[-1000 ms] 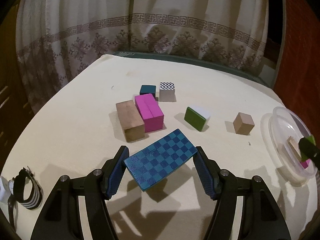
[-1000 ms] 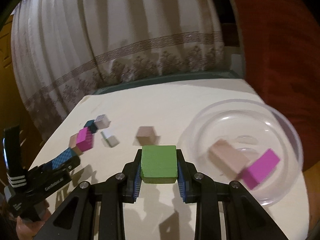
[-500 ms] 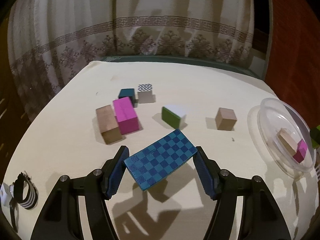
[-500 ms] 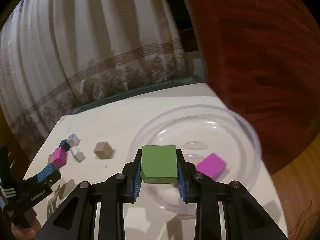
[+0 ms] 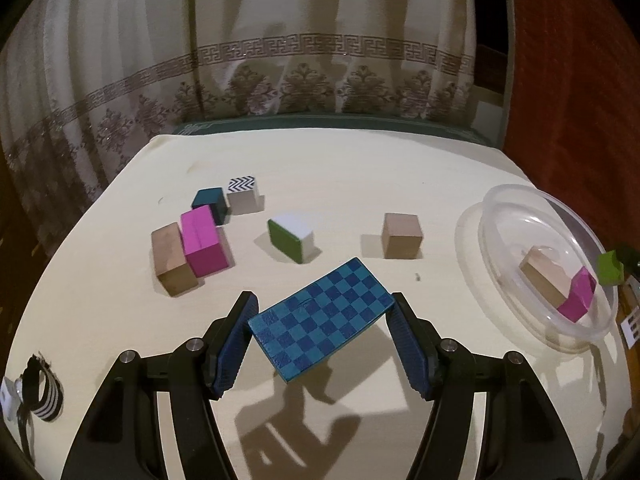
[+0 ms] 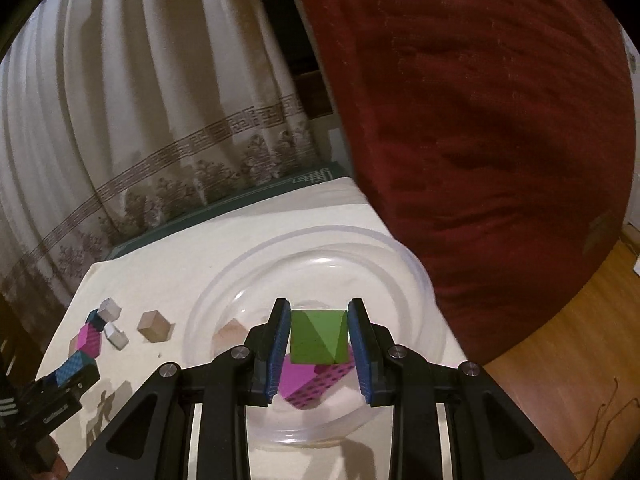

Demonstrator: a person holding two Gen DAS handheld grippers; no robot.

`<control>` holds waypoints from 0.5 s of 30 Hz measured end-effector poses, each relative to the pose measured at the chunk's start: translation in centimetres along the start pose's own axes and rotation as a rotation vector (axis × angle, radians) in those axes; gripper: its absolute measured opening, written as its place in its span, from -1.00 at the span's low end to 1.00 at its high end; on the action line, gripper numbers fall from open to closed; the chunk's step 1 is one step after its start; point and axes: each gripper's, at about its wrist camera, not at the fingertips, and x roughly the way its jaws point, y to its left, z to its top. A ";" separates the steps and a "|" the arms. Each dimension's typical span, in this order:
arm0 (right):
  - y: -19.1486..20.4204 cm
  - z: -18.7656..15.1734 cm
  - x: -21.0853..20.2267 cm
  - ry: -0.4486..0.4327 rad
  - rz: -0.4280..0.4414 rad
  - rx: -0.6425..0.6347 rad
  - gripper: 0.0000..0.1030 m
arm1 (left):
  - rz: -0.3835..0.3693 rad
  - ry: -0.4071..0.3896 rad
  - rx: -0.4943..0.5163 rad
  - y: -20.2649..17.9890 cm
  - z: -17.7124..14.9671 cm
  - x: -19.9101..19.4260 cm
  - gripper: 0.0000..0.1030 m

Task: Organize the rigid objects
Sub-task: 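Carry green cube into tray with right tool while left tool carries teal brick, then drop green cube from right tool while left tool lowers teal brick into tray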

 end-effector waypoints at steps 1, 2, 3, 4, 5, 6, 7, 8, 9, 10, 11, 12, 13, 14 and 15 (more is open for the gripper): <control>-0.2 0.0 0.0 0.001 -0.001 0.002 -0.39 | -0.002 0.000 0.003 -0.2 0.0 0.0 0.30; -0.5 0.0 0.1 0.004 0.002 0.006 -0.39 | -0.005 0.000 0.006 -0.4 0.1 0.0 0.30; -0.6 0.0 0.2 0.007 0.005 0.008 -0.39 | -0.009 -0.002 0.011 -0.7 0.2 -0.1 0.30; -0.9 -0.1 0.2 0.010 0.007 0.012 -0.39 | -0.012 -0.003 0.016 -0.9 0.2 -0.1 0.30; -1.0 -0.1 0.3 0.010 0.008 0.017 -0.38 | -0.014 -0.003 0.018 -1.1 0.2 -0.2 0.30; -1.3 -0.1 0.3 0.014 0.012 0.025 -0.38 | -0.017 -0.004 0.022 -1.3 0.3 -0.2 0.30; -1.6 -0.2 0.4 0.017 0.016 0.033 -0.38 | -0.021 -0.004 0.026 -1.6 0.4 -0.2 0.30; -1.7 -0.2 0.4 0.017 0.016 0.036 -0.31 | -0.026 -0.004 0.029 -1.9 0.4 -0.2 0.30; -1.9 -0.2 0.4 0.017 0.015 0.042 -0.23 | -0.030 -0.003 0.031 -2.1 0.5 -0.2 0.30; -2.2 -0.2 0.3 0.015 0.015 0.048 -0.02 | -0.037 -0.002 0.032 -2.4 0.6 -0.2 0.30; -2.4 -0.1 0.3 0.009 0.013 0.056 0.08 | -0.045 -0.002 0.035 -2.7 0.6 -0.2 0.30; -2.6 -0.1 0.1 0.001 0.004 0.060 0.08 | -0.048 -0.003 0.038 -2.8 0.7 -0.2 0.30; -2.6 -0.1 0.1 -0.002 -0.002 0.059 0.08 | -0.053 -0.006 0.045 -3.2 0.8 -0.3 0.30; -2.7 -0.1 0.1 -0.003 -0.006 0.058 0.08 | -0.056 -0.008 0.049 -3.5 0.8 -0.3 0.30; -2.8 -0.2 0.1 -0.004 -0.008 0.059 0.08 | -0.062 -0.010 0.054 -3.8 0.9 -0.3 0.30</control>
